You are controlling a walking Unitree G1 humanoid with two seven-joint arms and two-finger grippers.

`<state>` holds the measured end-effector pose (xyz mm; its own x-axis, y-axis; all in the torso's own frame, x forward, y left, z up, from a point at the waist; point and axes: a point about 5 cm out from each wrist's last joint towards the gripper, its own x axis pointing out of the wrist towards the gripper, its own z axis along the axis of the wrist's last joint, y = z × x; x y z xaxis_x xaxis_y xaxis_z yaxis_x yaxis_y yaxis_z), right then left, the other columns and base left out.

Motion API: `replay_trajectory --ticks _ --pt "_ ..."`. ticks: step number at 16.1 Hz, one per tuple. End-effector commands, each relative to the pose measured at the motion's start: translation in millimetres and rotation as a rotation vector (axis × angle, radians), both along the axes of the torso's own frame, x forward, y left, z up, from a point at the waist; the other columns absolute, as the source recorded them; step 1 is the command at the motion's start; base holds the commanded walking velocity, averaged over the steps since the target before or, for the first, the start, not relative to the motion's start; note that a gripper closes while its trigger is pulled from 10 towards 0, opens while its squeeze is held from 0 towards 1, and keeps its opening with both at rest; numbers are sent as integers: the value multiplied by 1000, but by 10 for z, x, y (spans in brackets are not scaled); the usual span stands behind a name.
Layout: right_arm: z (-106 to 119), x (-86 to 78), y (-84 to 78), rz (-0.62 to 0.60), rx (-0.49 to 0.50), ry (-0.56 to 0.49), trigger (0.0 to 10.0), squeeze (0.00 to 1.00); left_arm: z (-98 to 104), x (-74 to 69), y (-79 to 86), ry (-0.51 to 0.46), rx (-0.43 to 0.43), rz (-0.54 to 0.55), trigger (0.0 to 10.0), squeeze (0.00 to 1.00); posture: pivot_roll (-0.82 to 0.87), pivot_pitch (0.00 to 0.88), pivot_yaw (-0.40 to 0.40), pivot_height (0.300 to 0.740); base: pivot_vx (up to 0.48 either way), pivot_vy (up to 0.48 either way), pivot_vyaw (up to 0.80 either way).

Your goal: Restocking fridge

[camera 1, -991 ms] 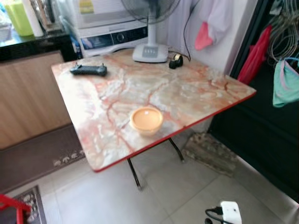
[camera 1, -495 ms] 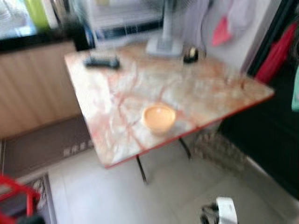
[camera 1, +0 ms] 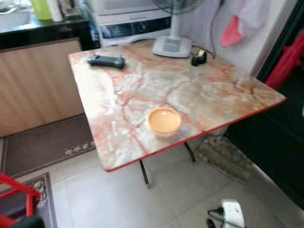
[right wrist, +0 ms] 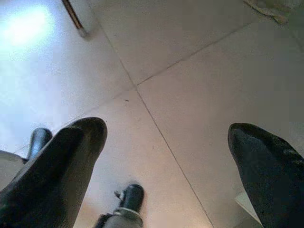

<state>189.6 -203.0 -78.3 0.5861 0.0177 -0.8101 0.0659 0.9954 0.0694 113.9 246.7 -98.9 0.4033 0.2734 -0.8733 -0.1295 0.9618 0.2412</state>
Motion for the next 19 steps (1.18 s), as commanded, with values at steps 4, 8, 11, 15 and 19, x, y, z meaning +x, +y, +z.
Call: replay_trajectory --ticks 4,8,11,15,19 --pt "-50 -126 -79 -11 -15 47 10000 0 2 40 -36 0 1 -31 10000 0 115 0 -53 740 0 0 -800" --pt "-50 -123 -73 3 -16 52 10000 0 3 34 -23 16 26 -58 10000 0 120 0 -53 740 0 -94 -800" --pt "-53 -127 -67 2 -14 55 10000 0 -1 17 -16 19 21 -39 10000 0 118 0 -48 740 0 -225 -800" --pt "-53 -126 -68 11 -15 61 10000 0 -1 24 -21 17 20 -42 10000 0 121 0 -52 740 0 0 -797" --pt "-56 -125 -53 12 -13 63 10000 0 -1 7 -3 26 32 -48 10000 0 120 0 -45 740 0 -179 -800"
